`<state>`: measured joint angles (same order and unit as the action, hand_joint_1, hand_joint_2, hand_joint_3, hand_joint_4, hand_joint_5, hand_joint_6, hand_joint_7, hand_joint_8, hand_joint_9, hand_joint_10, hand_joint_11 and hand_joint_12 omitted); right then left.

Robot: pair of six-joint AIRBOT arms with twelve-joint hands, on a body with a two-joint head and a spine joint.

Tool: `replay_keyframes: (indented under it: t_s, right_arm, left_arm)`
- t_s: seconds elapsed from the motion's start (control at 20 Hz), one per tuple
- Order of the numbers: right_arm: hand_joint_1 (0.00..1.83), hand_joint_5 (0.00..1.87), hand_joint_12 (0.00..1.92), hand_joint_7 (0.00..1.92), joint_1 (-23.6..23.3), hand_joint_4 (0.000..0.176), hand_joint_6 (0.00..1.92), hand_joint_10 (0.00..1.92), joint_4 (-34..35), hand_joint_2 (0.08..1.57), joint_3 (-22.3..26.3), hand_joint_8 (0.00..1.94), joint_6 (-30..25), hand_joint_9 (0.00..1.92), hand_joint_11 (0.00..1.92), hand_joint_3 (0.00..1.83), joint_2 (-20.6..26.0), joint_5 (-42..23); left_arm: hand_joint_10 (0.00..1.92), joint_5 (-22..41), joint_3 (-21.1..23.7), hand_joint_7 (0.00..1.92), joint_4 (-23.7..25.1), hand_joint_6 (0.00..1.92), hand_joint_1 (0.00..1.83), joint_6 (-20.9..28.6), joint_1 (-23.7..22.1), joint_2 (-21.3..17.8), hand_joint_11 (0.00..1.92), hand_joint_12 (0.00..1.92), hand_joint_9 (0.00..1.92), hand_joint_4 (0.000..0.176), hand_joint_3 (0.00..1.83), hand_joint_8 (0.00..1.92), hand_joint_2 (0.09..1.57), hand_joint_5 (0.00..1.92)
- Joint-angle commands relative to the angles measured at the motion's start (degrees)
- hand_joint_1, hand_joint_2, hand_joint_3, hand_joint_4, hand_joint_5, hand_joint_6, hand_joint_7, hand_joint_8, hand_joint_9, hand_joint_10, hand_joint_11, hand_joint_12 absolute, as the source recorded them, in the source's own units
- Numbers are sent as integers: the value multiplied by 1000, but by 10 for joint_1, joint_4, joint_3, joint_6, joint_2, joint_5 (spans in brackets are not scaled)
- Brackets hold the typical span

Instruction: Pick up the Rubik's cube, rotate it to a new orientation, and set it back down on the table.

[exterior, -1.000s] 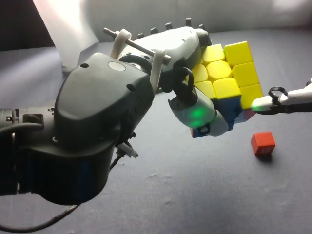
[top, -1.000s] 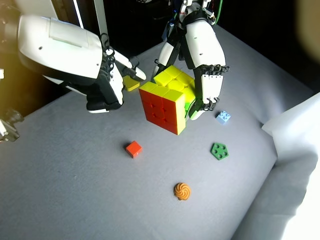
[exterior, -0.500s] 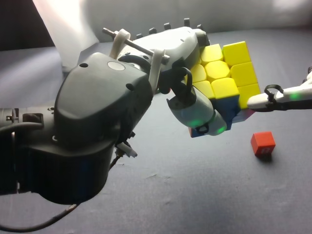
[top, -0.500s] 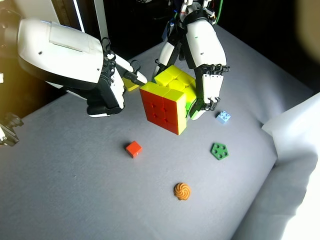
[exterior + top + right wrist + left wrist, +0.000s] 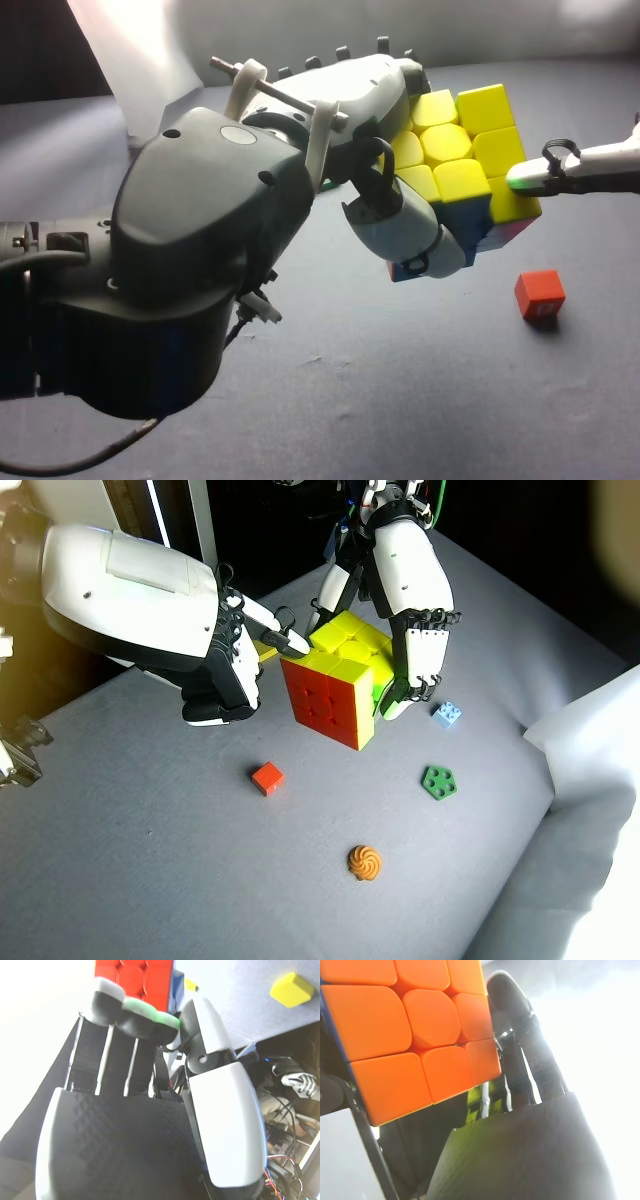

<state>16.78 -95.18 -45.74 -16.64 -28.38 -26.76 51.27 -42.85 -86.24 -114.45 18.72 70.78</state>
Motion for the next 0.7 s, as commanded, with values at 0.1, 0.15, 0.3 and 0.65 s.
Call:
replay_keyframes:
  t_s: [0.1, 0.15, 0.3, 0.65]
  right_arm:
    - [1152, 243, 1921, 867, 10, 0, 7, 1921, 21, 1257, 0, 1911, 2, 954, 900, 0, -2, 2]
    - [1141, 238, 1921, 864, 15, 0, 3, 1921, 21, 1264, 1, 1913, 1, 961, 910, 2, -2, 2]
    - [1151, 256, 1921, 847, 34, 0, 11, 1921, 21, 1266, 1, 1941, 0, 943, 909, 0, -2, 2]
    - [1043, 471, 1921, 809, 42, 0, 92, 1921, 21, 1325, 4, 1847, 0, 923, 927, 6, -3, 3]
  left_arm:
    - [1574, 10, 0, 626, 51, 981, 1332, 8, -14, -3, 610, 1325, 654, 0, 2, 1438, 1224, 913]
    - [1594, 10, 0, 621, 51, 984, 1330, 8, -14, -3, 566, 1311, 626, 0, 1, 1437, 1229, 918]
    - [1167, 10, 0, 654, 51, 864, 1224, 8, -14, -4, 546, 1332, 632, 0, 1, 1508, 1193, 1010]
    - [1463, 10, 0, 674, 51, 1059, 1316, 8, -14, -4, 524, 1299, 675, 0, 1, 1443, 1214, 874]
